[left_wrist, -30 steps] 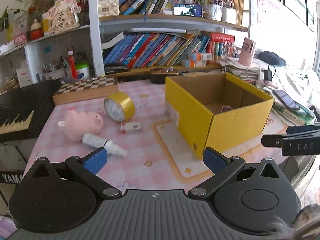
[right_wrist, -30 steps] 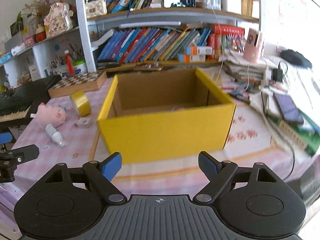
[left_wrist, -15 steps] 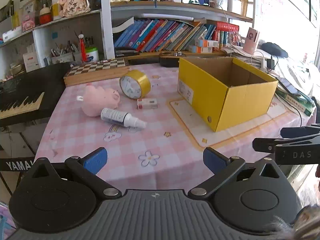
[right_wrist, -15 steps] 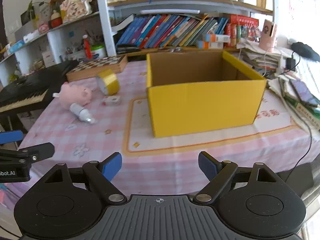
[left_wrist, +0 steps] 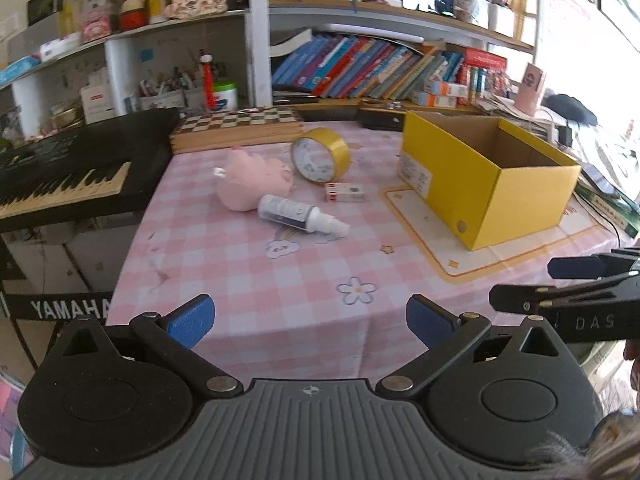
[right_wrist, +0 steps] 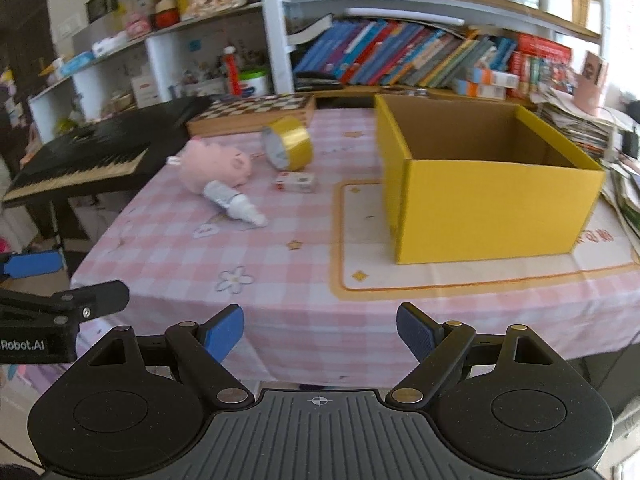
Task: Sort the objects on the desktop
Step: 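Grasp the white spray bottle with the left tool while the right tool grasps the white staple box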
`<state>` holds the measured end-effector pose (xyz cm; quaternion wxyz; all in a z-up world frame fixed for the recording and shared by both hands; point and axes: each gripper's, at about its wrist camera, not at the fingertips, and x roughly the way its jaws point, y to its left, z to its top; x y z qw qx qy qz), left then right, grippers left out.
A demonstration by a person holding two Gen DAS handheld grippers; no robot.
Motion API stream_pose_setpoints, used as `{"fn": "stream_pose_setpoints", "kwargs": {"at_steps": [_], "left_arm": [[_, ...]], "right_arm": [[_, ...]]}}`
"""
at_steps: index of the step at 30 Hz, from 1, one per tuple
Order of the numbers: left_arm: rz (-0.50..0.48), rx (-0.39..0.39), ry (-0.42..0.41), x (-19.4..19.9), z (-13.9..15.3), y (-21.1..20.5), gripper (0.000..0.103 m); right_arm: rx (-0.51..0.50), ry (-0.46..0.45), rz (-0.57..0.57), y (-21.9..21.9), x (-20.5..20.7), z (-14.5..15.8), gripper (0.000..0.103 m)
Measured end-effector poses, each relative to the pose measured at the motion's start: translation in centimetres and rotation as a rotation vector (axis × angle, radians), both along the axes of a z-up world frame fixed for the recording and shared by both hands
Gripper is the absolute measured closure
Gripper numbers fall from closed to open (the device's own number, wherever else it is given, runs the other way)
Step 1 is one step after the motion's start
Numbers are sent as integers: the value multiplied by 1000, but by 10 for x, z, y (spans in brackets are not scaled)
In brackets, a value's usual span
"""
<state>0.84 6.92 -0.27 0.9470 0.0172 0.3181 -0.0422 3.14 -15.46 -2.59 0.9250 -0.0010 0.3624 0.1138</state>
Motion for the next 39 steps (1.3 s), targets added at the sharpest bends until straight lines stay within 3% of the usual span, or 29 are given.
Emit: {"fn": "stream_pose_setpoints", "kwargs": {"at_steps": [9,15,31,39], "left_arm": [[26,-43,-9,4,0,18,0],[35,-52,-11,15,-3,20,2],[148,-98,17,89,-6,36,3],[184,-138,71,139,-21,31,18]], "right_arm": [[-38,-34,84,28,6,6,18],[-48,-29,110,38,21,4,25],[-14,2,122,43,107,-3,28],[11,-19,98,43,156,-3,28]]}}
